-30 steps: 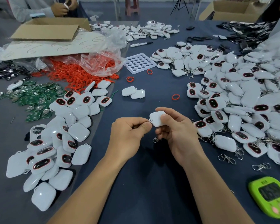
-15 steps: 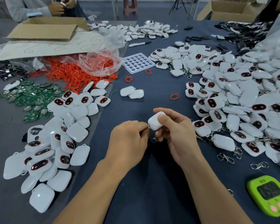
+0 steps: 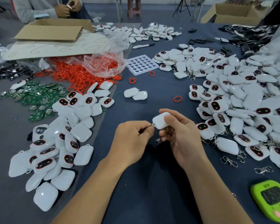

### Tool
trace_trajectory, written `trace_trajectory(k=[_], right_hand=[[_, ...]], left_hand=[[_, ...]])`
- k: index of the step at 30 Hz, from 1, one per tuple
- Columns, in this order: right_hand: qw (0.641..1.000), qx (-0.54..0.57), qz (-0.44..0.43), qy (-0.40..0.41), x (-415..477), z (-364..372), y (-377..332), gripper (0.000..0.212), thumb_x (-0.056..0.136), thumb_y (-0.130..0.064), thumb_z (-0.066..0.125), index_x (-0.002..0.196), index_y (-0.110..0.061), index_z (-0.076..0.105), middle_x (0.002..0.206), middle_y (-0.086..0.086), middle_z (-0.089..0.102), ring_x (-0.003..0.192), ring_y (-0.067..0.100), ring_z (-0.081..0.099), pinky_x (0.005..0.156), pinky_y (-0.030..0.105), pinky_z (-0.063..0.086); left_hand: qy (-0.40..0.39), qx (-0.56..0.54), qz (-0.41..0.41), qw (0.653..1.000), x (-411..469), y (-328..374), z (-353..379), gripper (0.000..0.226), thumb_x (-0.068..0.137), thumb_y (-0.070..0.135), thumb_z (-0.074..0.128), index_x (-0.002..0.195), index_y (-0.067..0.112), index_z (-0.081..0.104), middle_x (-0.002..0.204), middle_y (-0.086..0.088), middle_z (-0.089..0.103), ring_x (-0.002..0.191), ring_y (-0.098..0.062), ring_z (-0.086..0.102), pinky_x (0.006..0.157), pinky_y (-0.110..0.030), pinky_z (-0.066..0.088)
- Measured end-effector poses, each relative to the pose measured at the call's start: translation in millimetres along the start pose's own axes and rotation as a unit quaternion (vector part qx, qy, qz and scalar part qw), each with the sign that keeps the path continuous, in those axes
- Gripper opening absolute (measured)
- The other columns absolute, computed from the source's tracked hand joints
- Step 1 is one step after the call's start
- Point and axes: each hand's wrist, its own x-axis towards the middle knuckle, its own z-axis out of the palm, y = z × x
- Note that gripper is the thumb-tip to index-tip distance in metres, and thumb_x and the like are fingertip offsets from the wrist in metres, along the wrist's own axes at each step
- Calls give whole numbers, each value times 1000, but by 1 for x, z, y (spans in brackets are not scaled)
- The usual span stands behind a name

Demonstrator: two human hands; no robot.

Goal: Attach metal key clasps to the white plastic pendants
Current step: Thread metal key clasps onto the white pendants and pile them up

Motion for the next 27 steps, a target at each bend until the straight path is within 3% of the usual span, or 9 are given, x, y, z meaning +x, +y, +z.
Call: trace_trajectory(k=[3, 7, 10, 17, 20, 22, 24, 25, 27], right_hand=[[1000, -9, -12, -7, -2, -1, 0, 14, 99, -3, 64, 106, -7, 76, 85, 16, 71, 53, 16, 57, 46, 25, 47], [998, -47, -32, -14, -4, 0, 2, 16, 95, 2, 67, 102, -7, 77, 83, 17, 68, 55, 17, 58, 48, 25, 48], [998, -50, -28, -16, -3, 1, 2, 17, 97, 2, 64, 105, -7, 75, 84, 15, 71, 55, 17, 58, 48, 25, 48], [994, -75, 38, -71, 4, -3, -3, 24, 99, 6, 55, 108, -5, 74, 88, 13, 76, 57, 17, 61, 49, 24, 49], [989, 97, 14, -110, 5, -12, -18, 27, 94, 0, 58, 115, -8, 73, 93, 9, 73, 66, 13, 63, 57, 20, 51], [953, 238, -55, -180, 4, -32, -29, 47, 92, -14, 67, 139, -15, 62, 123, 3, 71, 97, 12, 69, 80, 23, 56], [930, 269, -76, -239, 4, -44, -34, 85, 84, -24, 83, 158, -18, 43, 150, -1, 56, 127, 13, 62, 99, 28, 54], [935, 257, -64, -236, 5, -46, -33, 98, 78, -26, 90, 162, -20, 39, 154, -1, 54, 131, 14, 60, 102, 30, 53], [960, 199, -37, -192, 5, -43, -22, 100, 69, -26, 95, 157, -23, 47, 153, 1, 57, 129, 15, 63, 100, 30, 55]], left_hand=[[39, 107, 14, 993, -2, 0, 5, 34, 94, 29, 59, 63, 16, 53, 53, 0, 47, 56, -20, 46, 54, -36, 41], [49, 224, 1, 973, -4, 0, 9, 32, 96, 35, 55, 68, 20, 61, 55, 2, 54, 58, -19, 52, 57, -35, 45], [59, 214, -17, 975, -2, 0, 9, 27, 96, 39, 55, 76, 26, 65, 60, 6, 59, 62, -15, 54, 60, -33, 47], [102, 54, -127, 985, 7, -6, 3, 5, 88, 41, 68, 87, 45, 69, 68, 27, 61, 68, 0, 58, 57, -23, 37], [62, 131, -123, 982, 9, -6, 5, 26, 89, 46, 60, 113, 54, 58, 85, 37, 58, 71, 6, 55, 61, -17, 31], [59, 163, -103, 980, 9, -7, 7, 31, 88, 45, 55, 118, 54, 55, 77, 25, 61, 73, 5, 54, 63, -15, 31], [69, 175, -87, 978, 10, -8, 9, 32, 86, 46, 50, 117, 51, 56, 70, 20, 60, 76, -1, 56, 64, -19, 34], [71, 181, -80, 978, 12, -8, 10, 33, 84, 46, 48, 116, 50, 56, 70, 20, 59, 77, -3, 56, 63, -22, 34], [80, 206, -56, 974, 19, -9, 11, 36, 82, 46, 49, 117, 48, 56, 76, 20, 58, 82, -6, 54, 63, -25, 36]])
